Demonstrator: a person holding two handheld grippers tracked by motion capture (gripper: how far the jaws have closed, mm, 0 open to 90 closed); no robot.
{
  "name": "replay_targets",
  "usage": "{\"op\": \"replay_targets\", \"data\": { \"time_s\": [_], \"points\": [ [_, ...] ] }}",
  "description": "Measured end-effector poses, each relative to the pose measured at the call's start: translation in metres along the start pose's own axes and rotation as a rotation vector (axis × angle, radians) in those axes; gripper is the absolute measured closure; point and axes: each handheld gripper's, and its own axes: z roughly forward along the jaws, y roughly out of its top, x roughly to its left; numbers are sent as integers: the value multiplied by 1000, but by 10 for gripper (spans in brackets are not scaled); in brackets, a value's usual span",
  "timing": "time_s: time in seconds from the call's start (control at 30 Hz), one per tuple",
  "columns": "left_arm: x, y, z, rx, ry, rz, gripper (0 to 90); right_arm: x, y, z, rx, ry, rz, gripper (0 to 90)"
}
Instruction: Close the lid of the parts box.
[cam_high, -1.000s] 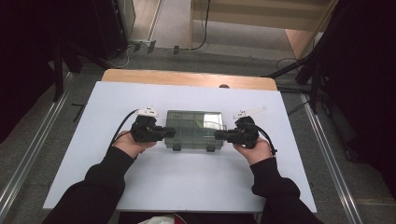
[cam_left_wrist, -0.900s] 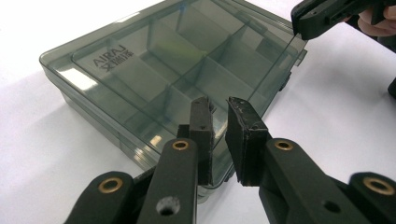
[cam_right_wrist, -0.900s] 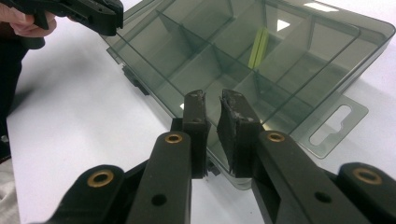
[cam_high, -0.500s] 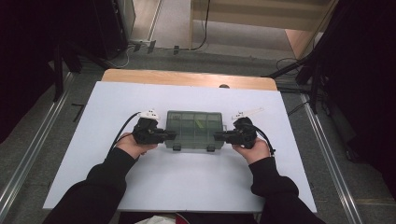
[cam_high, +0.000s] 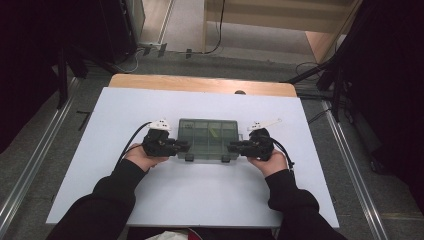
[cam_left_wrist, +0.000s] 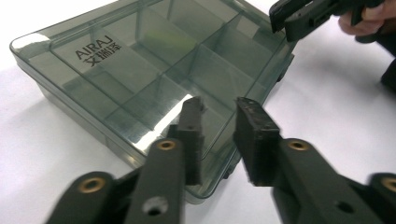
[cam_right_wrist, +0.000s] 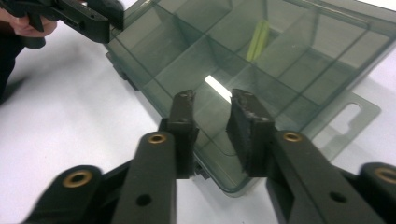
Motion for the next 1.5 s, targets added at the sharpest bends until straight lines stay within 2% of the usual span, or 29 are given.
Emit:
{"op": "replay_targets", "data": {
  "time_s": [0.07, 0.13, 0.23, 0.3, 0.37, 0.43, 0.67, 0.77, 0.87, 0.97, 1.03, 1.17, 1.5],
  "points": [
    [0, 0, 0, -3, 1, -7, 656, 0, 0, 0, -2, 11, -5, 661],
    [-2, 1, -2, 1, 19, 0, 604, 0, 0, 0, -7, 26, -3, 614],
    [-4, 1, -5, 9, 22, 10, 541, 2, 0, -1, -8, 23, -4, 521],
    [-5, 2, -8, 18, 12, -4, 474, 4, 1, -2, -11, 20, -16, 488],
    [-7, 3, -10, 22, 2, -24, 443, 8, 2, -4, -23, 26, -36, 464],
    [-8, 2, -11, 20, -3, -21, 406, 13, 3, -6, -43, 27, -59, 430],
    [-14, -1, -16, 7, -14, 1, 340, 23, 1, -8, -66, 74, -67, 331],
    [-18, -5, -17, 12, 9, 23, 324, 27, -1, -8, -77, 81, -75, 298],
    [-20, -9, -18, 21, 39, 25, 323, 31, -5, -8, -83, 89, -71, 277],
    [-23, -13, -22, 11, 25, 29, 312, 36, -8, -10, -88, 93, -74, 271],
    [-25, -16, -24, 8, 21, 44, 288, 40, -10, -11, -93, 90, -96, 257],
    [-30, -23, -28, 6, 17, 64, 288, 45, -15, -14, -98, 98, -90, 247],
    [-36, -39, -38, 5, 30, 84, 287, 48, -29, -23, -106, 86, -86, 248]
  ]
}}
